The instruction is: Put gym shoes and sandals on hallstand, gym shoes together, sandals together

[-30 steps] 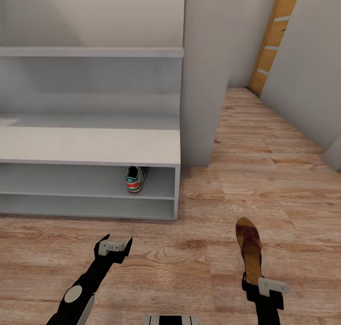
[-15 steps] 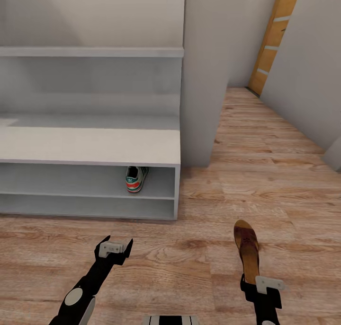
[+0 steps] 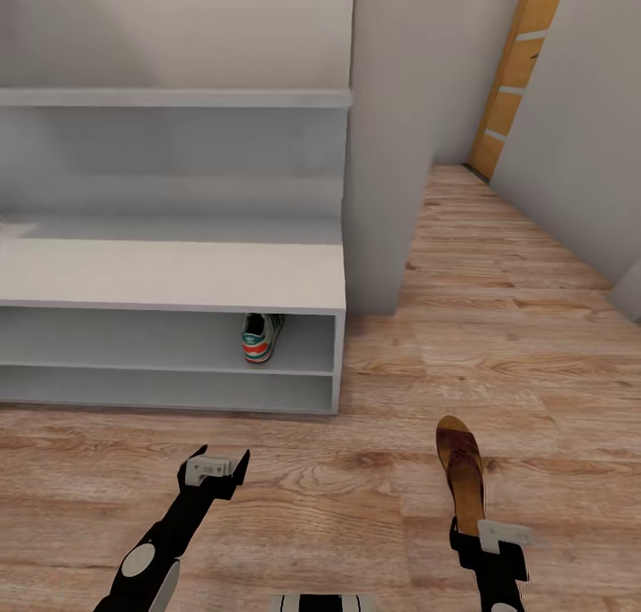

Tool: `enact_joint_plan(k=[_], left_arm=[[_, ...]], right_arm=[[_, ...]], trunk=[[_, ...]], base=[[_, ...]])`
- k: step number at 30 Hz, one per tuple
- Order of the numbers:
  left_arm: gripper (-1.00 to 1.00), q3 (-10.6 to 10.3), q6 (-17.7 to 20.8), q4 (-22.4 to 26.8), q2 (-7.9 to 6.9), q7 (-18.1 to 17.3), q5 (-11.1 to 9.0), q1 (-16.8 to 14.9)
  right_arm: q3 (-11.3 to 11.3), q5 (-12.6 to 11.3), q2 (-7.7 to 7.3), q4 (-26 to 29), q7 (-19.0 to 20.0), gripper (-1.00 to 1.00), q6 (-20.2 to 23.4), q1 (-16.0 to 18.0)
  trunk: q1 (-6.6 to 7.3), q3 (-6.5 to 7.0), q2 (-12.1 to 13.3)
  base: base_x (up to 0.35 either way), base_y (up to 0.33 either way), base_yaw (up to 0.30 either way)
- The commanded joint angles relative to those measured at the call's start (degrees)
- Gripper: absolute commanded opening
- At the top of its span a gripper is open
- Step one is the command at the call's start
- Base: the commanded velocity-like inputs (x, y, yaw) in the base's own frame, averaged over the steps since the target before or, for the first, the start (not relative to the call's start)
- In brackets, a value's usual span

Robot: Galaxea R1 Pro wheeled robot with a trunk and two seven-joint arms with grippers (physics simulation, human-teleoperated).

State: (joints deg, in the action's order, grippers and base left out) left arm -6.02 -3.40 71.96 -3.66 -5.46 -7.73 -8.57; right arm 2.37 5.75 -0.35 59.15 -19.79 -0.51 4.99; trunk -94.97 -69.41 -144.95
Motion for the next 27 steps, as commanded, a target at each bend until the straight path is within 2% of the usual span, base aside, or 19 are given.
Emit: enact_joint_plan(k=[1,11,16,27], left_arm=[[1.0,0.0,0.0,0.0,0.0,0.0,0.0,0.0],[1.0,-0.05,0.02,-0.58,0.13,0.06,-0.53,-0.03],[1.0,0.04,0.03,-0.71,0.34,0.08,-1.6,-0.02],[1.0,0.12,0.03,-1.2,0.57,0.1,-2.23,-0.02]], right_arm=[[0.0,-0.18,0.0,0.0,0.02,-1.0,-0.08,0.0],[-0.09,-0.06,-0.01,0.17,1.41,-1.0,-0.13,-0.05],[-0.03,0.01,0.0,0.34,1.74,-1.0,-0.14,-0.05],[0.0,0.05,0.04,0.5,1.69,-1.0,-0.34,-0.22]], trunk=[[0.0,0.0,0.0],[0.0,0.0,0.0],[0.0,0.0,0.0],[0.0,0.0,0.0]], base=[[0.0,0.185,0.0],[0.0,0.172,0.0],[0.0,0.049,0.0],[0.0,0.018,0.0]])
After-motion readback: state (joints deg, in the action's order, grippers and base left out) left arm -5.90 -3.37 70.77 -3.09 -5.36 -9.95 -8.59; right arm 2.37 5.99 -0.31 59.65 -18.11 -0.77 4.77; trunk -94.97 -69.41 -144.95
